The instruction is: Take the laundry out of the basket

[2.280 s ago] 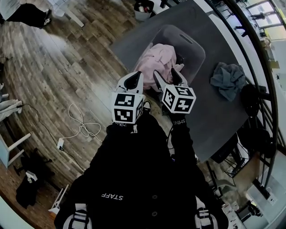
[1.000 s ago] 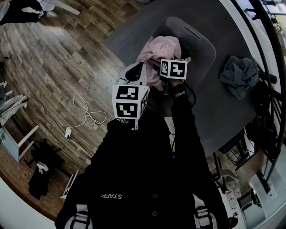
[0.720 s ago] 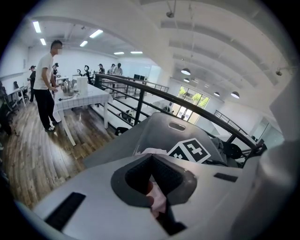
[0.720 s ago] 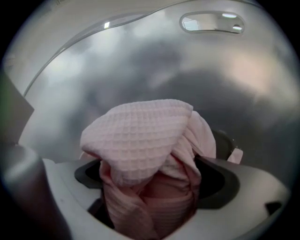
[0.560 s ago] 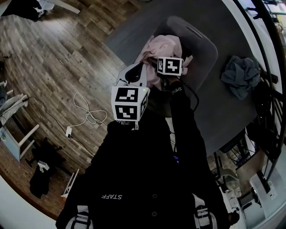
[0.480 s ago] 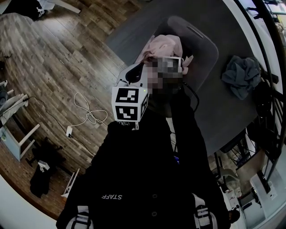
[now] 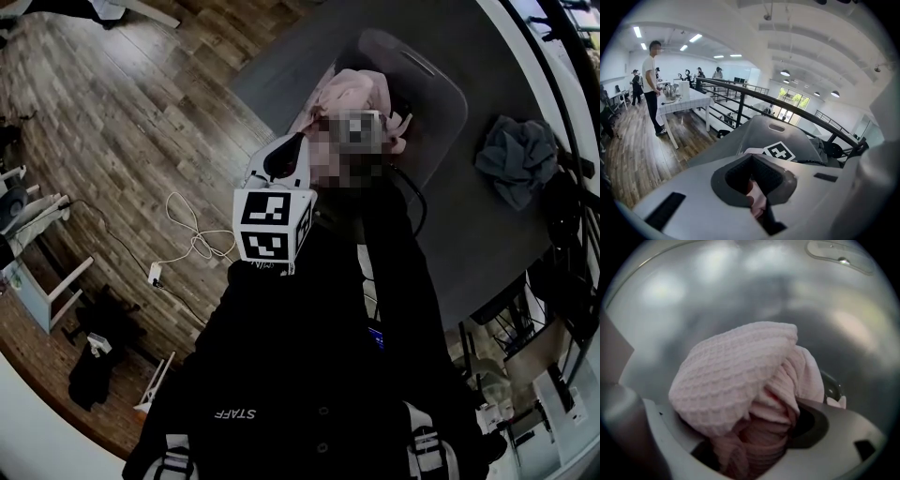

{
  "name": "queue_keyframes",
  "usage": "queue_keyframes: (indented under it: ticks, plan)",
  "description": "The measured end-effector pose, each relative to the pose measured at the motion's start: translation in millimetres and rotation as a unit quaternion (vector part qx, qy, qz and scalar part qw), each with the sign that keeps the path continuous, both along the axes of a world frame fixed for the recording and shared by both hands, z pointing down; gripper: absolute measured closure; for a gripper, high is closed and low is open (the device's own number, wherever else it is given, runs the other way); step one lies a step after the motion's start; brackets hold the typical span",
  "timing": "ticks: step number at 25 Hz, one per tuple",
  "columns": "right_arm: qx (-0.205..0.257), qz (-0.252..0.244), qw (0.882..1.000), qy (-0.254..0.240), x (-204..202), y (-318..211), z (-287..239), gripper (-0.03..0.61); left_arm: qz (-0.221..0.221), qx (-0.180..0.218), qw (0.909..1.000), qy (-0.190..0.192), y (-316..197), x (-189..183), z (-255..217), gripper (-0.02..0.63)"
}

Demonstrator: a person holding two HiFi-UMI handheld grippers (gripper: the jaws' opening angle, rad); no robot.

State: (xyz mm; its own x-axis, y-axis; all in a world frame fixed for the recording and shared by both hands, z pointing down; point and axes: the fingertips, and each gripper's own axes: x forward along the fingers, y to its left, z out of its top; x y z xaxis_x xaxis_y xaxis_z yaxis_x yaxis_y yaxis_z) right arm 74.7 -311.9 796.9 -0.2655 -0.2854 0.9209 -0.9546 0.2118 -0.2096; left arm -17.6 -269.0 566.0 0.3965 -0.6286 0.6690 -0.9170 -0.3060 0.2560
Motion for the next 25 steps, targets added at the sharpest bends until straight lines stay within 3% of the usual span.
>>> queue_keyframes:
  ticks: [5, 8, 12, 18, 25]
  plan:
    - [0.014, 0.016, 1.000, -0.009, -5.7, 7.1, -12.0, 0.295, -0.008, 0.012, 0.9999, -0.003, 9.8, -5.1, -11.1, 0.614]
    - [0.019, 0.032, 0.999, -0.018, -3.4, 12.4, -21.9, 0.361, -0.012, 0.020, 0.9997, 0.000, 17.4, -7.6, -20.4, 0.613]
    - [0.044, 0.049, 0.997, -0.028, 1.3, 16.6, -47.0, 0.379, -0.019, 0.034, 0.9992, 0.007, 24.3, -14.8, -33.0, 0.614]
    - [0.134, 0.050, 0.990, -0.023, 10.1, 21.0, -116.3, 0.379, -0.029, 0.055, 0.9980, 0.013, 38.0, -26.4, -51.3, 0.614]
    - [0.262, 0.037, 0.964, -0.002, 8.5, 25.2, -218.1, 0.377, -0.037, 0.085, 0.9955, 0.018, 45.2, -37.3, -79.4, 0.614]
